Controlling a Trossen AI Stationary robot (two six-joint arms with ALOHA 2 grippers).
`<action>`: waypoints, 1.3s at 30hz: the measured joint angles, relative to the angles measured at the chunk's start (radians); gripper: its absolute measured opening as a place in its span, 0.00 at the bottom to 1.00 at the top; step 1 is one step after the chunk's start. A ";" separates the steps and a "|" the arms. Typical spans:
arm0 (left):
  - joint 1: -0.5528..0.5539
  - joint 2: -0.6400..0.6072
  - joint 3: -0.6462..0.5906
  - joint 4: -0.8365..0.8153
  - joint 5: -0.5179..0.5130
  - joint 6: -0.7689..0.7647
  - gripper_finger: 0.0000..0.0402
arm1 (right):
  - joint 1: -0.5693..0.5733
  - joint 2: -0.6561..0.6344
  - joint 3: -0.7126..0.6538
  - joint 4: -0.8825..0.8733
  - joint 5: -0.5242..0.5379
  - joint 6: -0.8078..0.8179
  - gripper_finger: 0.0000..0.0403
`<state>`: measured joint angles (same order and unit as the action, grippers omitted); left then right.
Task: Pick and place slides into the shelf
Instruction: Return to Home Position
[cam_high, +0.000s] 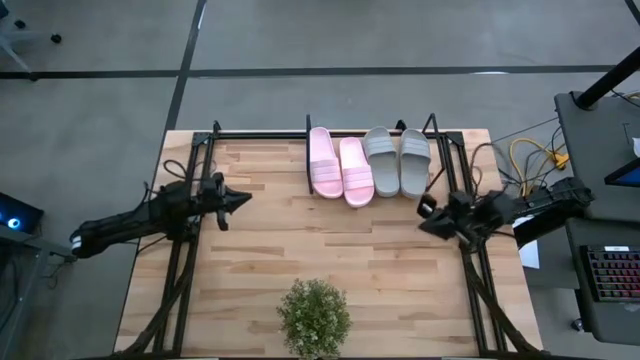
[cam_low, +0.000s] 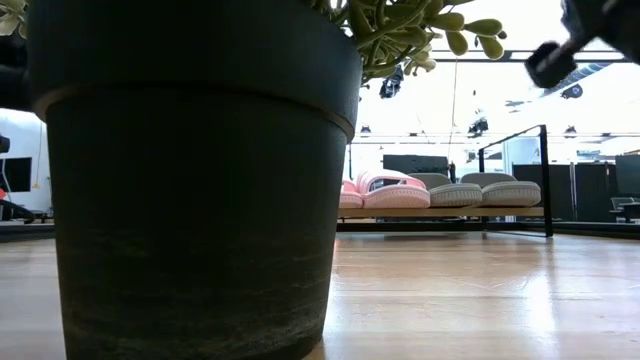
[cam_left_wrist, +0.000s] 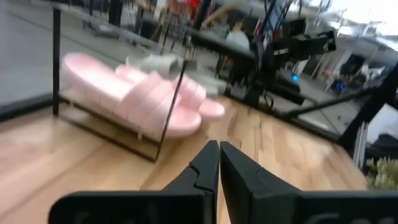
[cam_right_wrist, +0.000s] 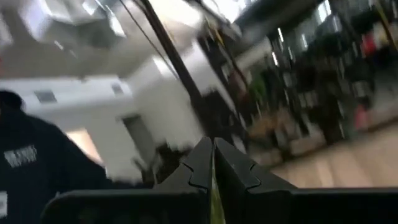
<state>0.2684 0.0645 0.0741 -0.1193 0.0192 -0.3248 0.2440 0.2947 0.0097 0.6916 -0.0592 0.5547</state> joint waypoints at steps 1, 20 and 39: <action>0.000 -0.005 -0.002 -0.022 0.005 0.000 0.00 | 0.000 0.000 0.000 -0.053 -0.007 0.019 0.02; 0.000 0.063 0.002 -0.072 0.002 0.148 0.00 | 0.000 0.001 0.000 -0.494 -0.012 0.122 0.02; 0.000 0.124 -0.005 -0.027 0.004 0.149 0.00 | -0.002 0.001 0.003 -0.493 0.211 0.144 0.02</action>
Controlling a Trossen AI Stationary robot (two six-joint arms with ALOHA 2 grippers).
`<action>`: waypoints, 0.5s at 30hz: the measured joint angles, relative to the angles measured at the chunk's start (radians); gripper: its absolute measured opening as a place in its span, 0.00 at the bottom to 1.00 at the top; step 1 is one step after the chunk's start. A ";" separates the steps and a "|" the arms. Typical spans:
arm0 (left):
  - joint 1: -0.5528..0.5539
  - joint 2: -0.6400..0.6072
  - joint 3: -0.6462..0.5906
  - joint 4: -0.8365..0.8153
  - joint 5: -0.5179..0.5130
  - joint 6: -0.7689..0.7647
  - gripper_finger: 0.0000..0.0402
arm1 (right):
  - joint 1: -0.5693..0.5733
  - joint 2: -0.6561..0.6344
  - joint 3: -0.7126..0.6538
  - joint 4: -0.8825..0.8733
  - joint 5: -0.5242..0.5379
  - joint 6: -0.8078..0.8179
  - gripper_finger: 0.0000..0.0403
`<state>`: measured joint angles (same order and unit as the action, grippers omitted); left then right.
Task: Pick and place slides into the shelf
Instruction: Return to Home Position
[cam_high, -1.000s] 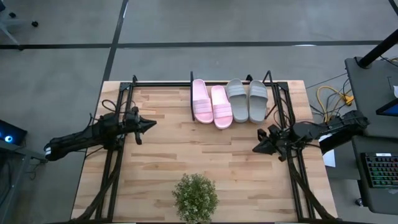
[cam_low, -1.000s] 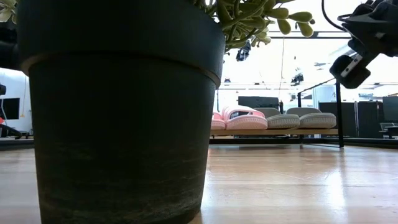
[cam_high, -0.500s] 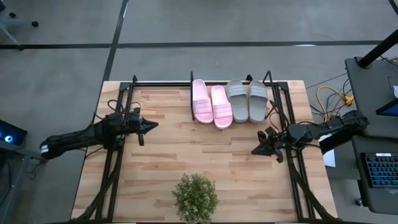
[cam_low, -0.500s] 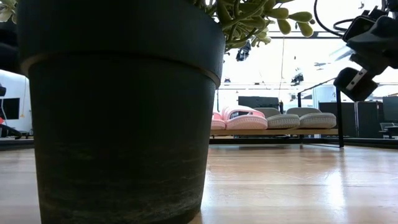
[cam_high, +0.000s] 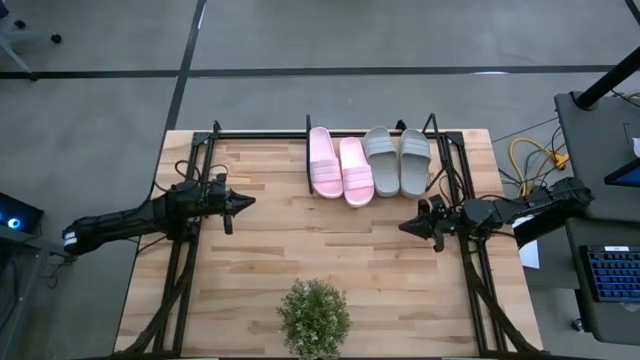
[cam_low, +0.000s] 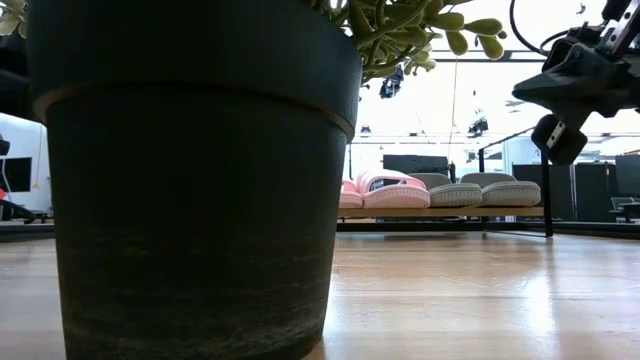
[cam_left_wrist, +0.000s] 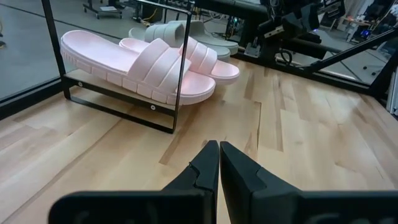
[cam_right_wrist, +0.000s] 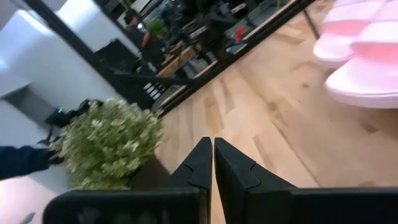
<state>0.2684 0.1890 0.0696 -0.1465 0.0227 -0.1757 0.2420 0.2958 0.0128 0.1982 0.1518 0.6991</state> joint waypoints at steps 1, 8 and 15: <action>0.000 -0.001 -0.001 0.001 0.000 0.000 0.00 | 0.000 0.000 0.000 0.000 0.013 0.000 0.02; 0.000 0.004 -0.009 0.019 -0.002 0.000 0.00 | 0.000 0.000 0.000 0.000 0.012 0.000 0.02; 0.000 0.014 -0.009 0.017 -0.002 0.000 0.00 | 0.000 0.000 0.000 -0.004 0.007 0.000 0.02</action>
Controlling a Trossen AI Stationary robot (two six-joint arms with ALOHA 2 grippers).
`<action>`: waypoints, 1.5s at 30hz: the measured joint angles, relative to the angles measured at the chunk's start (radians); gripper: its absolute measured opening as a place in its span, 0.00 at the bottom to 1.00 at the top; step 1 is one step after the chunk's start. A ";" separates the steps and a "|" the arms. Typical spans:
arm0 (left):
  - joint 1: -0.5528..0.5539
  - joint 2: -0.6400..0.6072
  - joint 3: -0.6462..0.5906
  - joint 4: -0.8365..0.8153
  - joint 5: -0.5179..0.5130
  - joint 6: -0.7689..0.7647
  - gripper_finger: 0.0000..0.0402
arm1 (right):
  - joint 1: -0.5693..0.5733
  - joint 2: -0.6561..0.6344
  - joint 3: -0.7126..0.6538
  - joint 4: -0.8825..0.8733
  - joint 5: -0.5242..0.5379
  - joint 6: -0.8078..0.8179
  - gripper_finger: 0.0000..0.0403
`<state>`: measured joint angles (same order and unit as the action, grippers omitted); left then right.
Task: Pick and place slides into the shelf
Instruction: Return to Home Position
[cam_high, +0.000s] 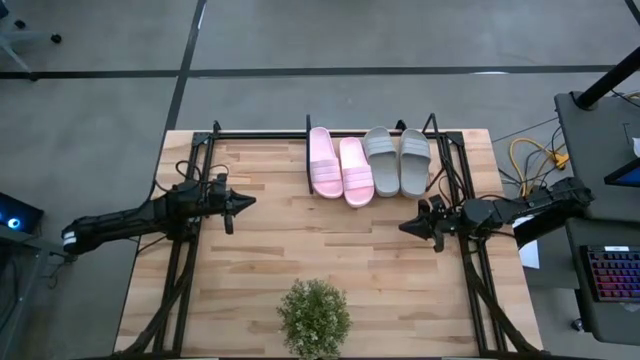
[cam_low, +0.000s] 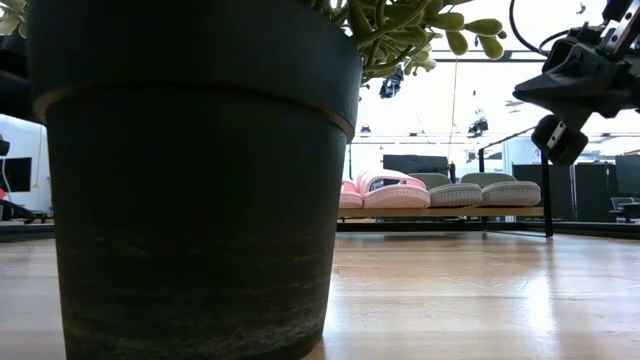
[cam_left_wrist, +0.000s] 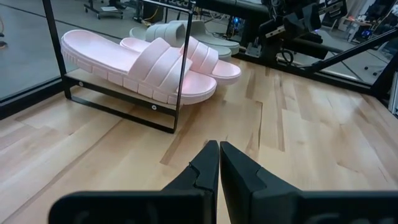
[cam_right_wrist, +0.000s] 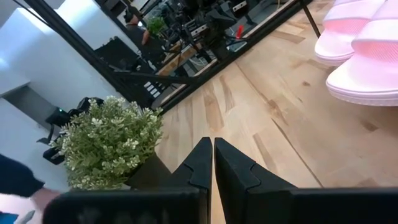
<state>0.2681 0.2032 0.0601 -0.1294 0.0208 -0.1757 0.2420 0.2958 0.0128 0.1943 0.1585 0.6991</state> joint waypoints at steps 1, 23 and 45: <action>0.000 0.000 0.000 0.000 0.000 0.000 0.00 | 0.000 0.000 0.000 -0.003 0.000 0.000 0.02; 0.000 0.002 -0.002 0.014 0.003 0.000 0.00 | 0.000 0.000 0.000 -0.004 0.000 0.000 0.02; 0.000 0.005 -0.002 0.015 0.002 0.000 0.00 | 0.000 0.000 0.000 -0.004 0.000 0.000 0.02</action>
